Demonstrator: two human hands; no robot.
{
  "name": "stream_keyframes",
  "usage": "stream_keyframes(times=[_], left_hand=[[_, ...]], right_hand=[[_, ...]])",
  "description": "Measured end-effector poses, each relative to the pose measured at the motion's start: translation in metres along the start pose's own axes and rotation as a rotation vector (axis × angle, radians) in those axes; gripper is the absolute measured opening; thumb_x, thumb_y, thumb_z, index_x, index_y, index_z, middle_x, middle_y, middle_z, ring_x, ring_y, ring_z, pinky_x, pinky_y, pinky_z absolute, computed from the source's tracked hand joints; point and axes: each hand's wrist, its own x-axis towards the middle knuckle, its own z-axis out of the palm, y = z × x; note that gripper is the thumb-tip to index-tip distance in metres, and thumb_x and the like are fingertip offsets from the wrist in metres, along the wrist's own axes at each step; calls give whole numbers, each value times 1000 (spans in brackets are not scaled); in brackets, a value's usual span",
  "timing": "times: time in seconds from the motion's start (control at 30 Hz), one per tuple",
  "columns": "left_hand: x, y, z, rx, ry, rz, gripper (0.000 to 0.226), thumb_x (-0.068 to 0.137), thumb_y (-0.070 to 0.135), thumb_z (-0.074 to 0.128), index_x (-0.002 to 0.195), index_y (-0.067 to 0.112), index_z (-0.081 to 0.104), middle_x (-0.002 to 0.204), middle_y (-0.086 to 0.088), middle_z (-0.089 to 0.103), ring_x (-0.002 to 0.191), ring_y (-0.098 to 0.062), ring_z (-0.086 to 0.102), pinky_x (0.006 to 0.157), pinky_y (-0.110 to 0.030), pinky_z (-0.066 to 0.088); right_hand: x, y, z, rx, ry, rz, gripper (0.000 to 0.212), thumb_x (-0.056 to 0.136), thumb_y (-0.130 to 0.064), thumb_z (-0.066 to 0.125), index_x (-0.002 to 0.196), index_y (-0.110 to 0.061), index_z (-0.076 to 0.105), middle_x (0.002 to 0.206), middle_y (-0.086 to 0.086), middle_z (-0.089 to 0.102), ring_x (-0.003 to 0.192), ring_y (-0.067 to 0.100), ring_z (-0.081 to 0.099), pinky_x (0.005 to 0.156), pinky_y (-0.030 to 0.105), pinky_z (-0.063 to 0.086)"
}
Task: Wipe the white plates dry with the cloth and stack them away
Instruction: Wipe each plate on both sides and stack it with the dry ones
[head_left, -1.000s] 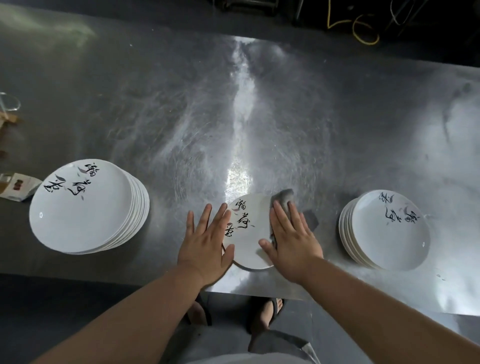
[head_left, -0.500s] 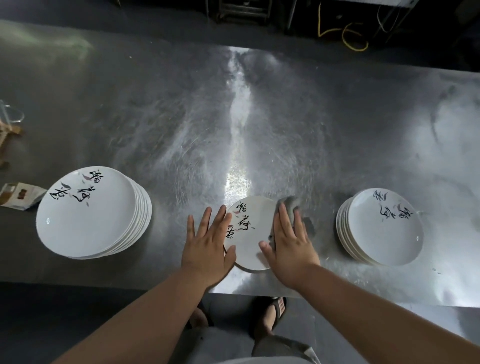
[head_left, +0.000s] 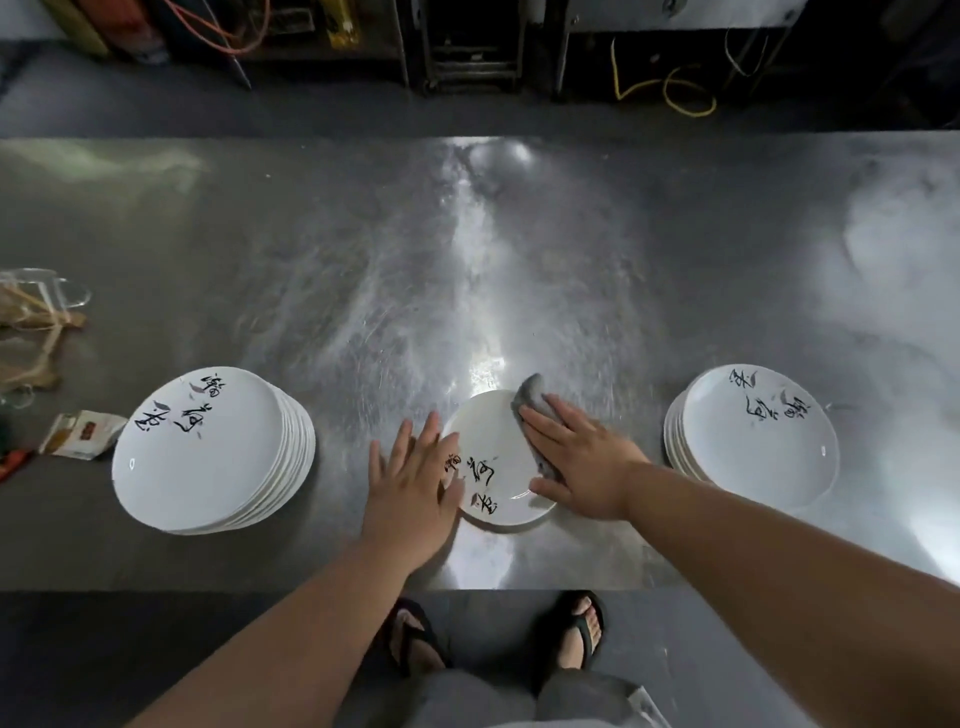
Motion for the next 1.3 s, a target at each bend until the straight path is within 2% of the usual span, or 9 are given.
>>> stream_keyframes(times=[0.13, 0.27, 0.47, 0.77, 0.87, 0.93, 1.0, 1.13, 1.3], left_hand=[[13, -6, 3, 158, -91, 63, 67, 105, 63, 13, 163, 41, -13, 168, 13, -32, 152, -21, -36, 123, -56, -22], [11, -1, 12, 180, -34, -12, 69, 102, 62, 15, 165, 41, -4, 170, 14, -25, 160, -25, -18, 123, -58, -20], [10, 3, 14, 171, -2, -35, 69, 101, 60, 20, 166, 39, 6, 173, 11, -18, 161, -28, -9, 125, -60, -15], [2, 29, 12, 197, -88, -180, 72, 99, 62, -2, 164, 36, -15, 167, 7, -36, 159, -31, -17, 121, -63, -19], [-17, 35, 12, 112, -71, -140, 75, 99, 69, 7, 165, 34, 10, 172, -1, -24, 158, -32, -20, 121, -58, -24], [-26, 31, 12, 86, 6, -40, 61, 99, 69, 20, 145, 38, 45, 175, -2, -12, 160, -32, -13, 123, -56, -20], [-18, 23, 10, 49, 39, 40, 45, 99, 66, 30, 127, 38, 51, 174, 2, -14, 160, -27, -15, 126, -56, -14], [0, 15, 9, 58, -77, 36, 71, 99, 70, 28, 161, 43, 8, 172, 8, -23, 157, -20, -27, 125, -55, -17], [2, 14, 16, 148, -150, 4, 82, 93, 78, 4, 162, 41, -19, 165, 11, -39, 152, -19, -38, 123, -56, -21]], right_hand=[[8, -1, 2, 22, 13, 38, 88, 100, -74, 19, 164, -27, -18, 168, -13, -29, 156, 19, -29, 131, 45, -1], [-37, -57, 35, 219, 69, 258, 93, 95, -74, 12, 164, -20, -19, 169, -5, -31, 151, 21, -39, 130, 45, -7], [-17, -46, 17, 175, 0, 252, 94, 95, -75, 5, 161, -16, -25, 167, -2, -35, 149, 23, -42, 131, 48, -4], [-52, -93, 38, 290, -46, 303, 101, 88, -78, -1, 163, -14, -22, 167, 1, -36, 147, 25, -46, 128, 44, -11], [-42, -79, 32, 329, -31, 315, 96, 96, -77, 12, 163, -17, -20, 168, -4, -35, 147, 21, -45, 128, 42, -9], [-23, -53, 21, 251, 28, 274, 92, 100, -75, 15, 164, -19, -19, 169, -6, -30, 150, 21, -41, 128, 42, -12], [-6, -30, 9, 124, 38, 200, 90, 101, -74, 15, 164, -20, -20, 170, -6, -28, 152, 22, -37, 130, 44, -11], [-6, -30, 17, 85, 34, 196, 96, 97, -78, 14, 162, -19, -24, 168, -4, -34, 151, 23, -39, 130, 46, -10], [-58, -95, 51, 255, -40, 302, 103, 84, -81, -4, 160, -17, -28, 162, -1, -46, 144, 29, -49, 128, 49, -7]])
